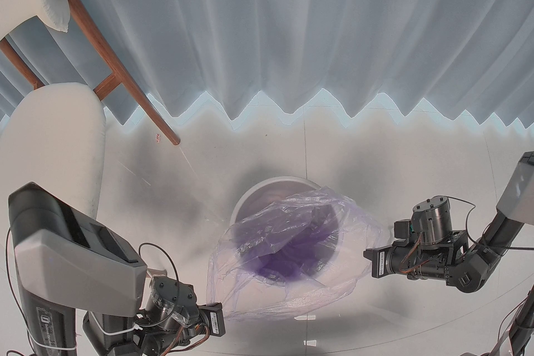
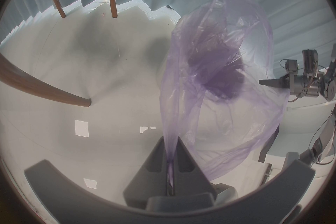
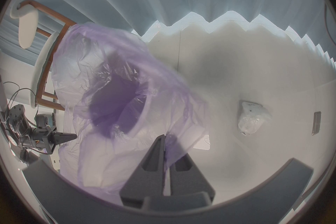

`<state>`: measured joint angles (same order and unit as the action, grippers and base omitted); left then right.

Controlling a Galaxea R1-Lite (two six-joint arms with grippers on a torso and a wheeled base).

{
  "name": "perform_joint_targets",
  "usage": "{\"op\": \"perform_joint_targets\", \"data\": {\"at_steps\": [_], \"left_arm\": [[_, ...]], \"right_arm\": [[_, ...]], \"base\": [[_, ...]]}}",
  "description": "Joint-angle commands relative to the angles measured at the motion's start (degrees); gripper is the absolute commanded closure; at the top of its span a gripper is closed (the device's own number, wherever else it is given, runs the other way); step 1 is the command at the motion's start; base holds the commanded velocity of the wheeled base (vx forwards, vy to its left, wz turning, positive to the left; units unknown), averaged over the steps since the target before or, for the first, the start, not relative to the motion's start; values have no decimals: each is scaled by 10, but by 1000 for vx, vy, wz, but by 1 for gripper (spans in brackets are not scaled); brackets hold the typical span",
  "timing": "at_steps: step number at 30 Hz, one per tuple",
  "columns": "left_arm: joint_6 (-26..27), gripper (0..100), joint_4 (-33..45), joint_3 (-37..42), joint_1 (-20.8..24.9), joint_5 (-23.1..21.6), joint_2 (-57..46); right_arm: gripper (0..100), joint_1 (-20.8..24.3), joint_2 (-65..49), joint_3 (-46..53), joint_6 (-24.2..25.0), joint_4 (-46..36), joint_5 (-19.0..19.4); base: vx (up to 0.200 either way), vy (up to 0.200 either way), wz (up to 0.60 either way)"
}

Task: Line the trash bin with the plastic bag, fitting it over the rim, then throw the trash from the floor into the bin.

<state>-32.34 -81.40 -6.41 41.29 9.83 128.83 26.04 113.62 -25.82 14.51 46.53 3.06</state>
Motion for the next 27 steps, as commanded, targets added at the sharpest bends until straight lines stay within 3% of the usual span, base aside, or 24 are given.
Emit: {"op": "perform_joint_targets", "data": {"at_steps": [1, 17, 27], "left_arm": [[7, 100, -11, 7, -9, 12, 49], [23, 100, -73, -16, -55, 79, 127], [26, 100, -73, -55, -59, 86, 139]], "right_arm": [[100, -1, 55, 2, 1, 15, 3], [100, -15, 106, -68, 4, 18, -10], [100, -16, 125, -80, 5, 19, -28]], "base": [[0, 0, 0], [0, 0, 0], [0, 0, 0]]}}
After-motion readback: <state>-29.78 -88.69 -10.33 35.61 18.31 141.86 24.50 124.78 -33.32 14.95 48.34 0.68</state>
